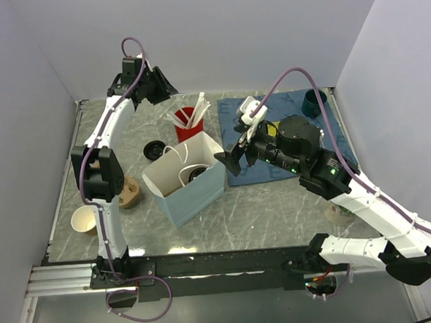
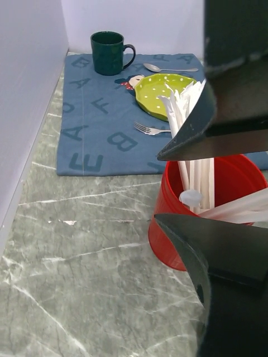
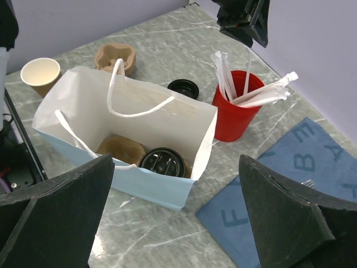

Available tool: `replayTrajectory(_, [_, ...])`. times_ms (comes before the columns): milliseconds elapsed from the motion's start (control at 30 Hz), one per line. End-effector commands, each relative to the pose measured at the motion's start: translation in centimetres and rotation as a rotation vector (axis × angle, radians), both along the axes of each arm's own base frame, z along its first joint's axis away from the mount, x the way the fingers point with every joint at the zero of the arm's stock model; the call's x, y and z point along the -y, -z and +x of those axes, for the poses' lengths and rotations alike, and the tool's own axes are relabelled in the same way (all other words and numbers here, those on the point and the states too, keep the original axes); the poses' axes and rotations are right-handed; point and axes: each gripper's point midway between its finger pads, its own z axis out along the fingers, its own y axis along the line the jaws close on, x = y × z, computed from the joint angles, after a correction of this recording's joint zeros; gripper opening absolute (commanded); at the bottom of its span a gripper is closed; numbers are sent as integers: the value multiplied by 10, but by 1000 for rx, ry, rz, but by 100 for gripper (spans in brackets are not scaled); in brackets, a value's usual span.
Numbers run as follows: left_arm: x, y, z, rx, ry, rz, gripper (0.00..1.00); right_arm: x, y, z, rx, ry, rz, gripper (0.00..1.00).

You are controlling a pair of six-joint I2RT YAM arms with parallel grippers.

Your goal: Pack the takeout coffee

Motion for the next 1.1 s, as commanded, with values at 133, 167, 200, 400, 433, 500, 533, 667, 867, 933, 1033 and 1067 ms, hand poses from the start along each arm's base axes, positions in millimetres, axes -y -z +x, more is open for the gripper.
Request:
replayTrajectory(133, [5, 2, -3, 30, 15, 51, 48, 5, -6, 9, 43, 21, -8, 100])
replayTrajectory(167, [4, 6, -6, 14, 11, 57, 49, 5, -7, 9, 45, 24, -6, 100])
replayTrajectory(200, [3, 8, -6, 14, 14, 58, 49, 6, -6, 11, 46, 30, -7, 100])
replayTrajectory(400, [17, 8, -10, 17, 55, 47, 34, 6, -6, 13, 52, 38, -11, 100])
replayTrajectory(433, [18, 7, -10, 18, 57, 48, 30, 6, -4, 13, 51, 38, -15, 100])
replayTrajectory(500, [17, 6, -11, 17, 51, 54, 22, 7, -5, 13, 53, 39, -15, 100])
replayTrajectory(533, [17, 5, -11, 20, 45, 59, 18, 7, -5, 13, 53, 39, -15, 100])
replayTrajectory(667, [12, -9, -11, 30, 22, 66, 4, 7, -4, 11, 46, 34, -13, 100])
replayTrajectory(867, [8, -48, -20, 62, -1, 53, 1, 9, -3, 15, 58, 51, -31, 100])
replayTrajectory(933, [6, -61, -22, 89, -5, 64, 1, 11, -1, 15, 63, 55, -53, 100])
replayTrajectory(1033, [-3, -86, -30, 127, -33, 66, 1, 15, -3, 17, 70, 68, -67, 100])
replayTrajectory(1067, [-7, -101, -35, 153, -46, 61, 1, 16, -2, 16, 64, 69, -70, 100])
